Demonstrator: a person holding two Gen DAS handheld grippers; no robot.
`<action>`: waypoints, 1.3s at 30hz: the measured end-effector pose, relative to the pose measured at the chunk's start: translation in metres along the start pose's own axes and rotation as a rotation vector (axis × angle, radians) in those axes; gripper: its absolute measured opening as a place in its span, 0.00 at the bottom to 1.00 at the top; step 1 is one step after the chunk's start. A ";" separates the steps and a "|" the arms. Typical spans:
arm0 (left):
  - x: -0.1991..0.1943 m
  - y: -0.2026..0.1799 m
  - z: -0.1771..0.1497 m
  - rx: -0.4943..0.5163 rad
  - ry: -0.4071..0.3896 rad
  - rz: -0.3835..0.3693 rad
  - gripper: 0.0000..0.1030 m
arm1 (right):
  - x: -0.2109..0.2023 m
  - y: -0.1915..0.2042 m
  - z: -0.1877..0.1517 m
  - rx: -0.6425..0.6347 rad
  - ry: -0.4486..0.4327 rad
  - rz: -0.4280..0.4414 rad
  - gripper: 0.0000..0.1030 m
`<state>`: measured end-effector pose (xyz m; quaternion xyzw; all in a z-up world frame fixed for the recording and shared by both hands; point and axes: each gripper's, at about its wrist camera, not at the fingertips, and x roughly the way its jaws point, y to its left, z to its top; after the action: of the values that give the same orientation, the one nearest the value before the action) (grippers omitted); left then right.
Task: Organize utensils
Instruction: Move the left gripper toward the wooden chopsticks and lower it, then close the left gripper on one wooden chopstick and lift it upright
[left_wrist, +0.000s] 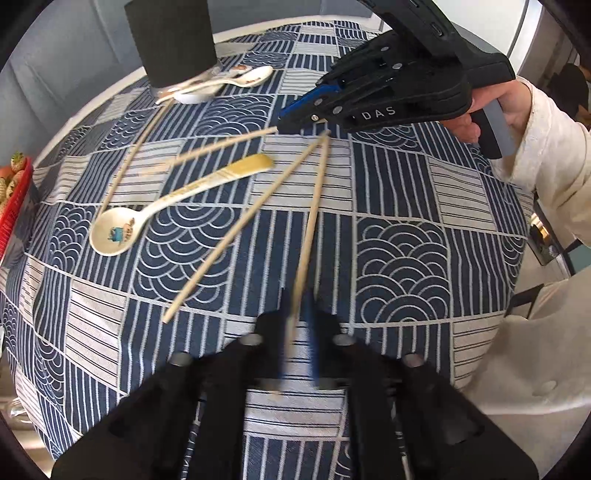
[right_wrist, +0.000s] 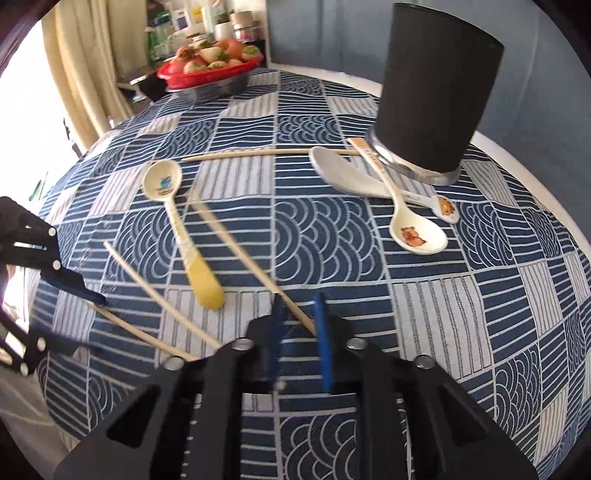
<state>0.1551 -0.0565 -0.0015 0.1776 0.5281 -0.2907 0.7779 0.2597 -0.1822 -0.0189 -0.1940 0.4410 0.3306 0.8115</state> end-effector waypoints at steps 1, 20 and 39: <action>0.000 0.000 0.000 -0.003 0.011 -0.003 0.05 | -0.001 0.000 -0.001 -0.009 0.006 0.008 0.06; -0.023 0.045 -0.043 -0.333 0.053 -0.151 0.04 | -0.033 -0.055 -0.056 0.364 -0.046 0.315 0.04; -0.081 0.062 -0.071 -0.405 -0.057 -0.044 0.04 | -0.080 -0.041 -0.059 0.368 -0.219 0.360 0.05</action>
<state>0.1209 0.0539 0.0449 -0.0024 0.5572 -0.2003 0.8058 0.2225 -0.2763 0.0176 0.0749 0.4308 0.4026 0.8041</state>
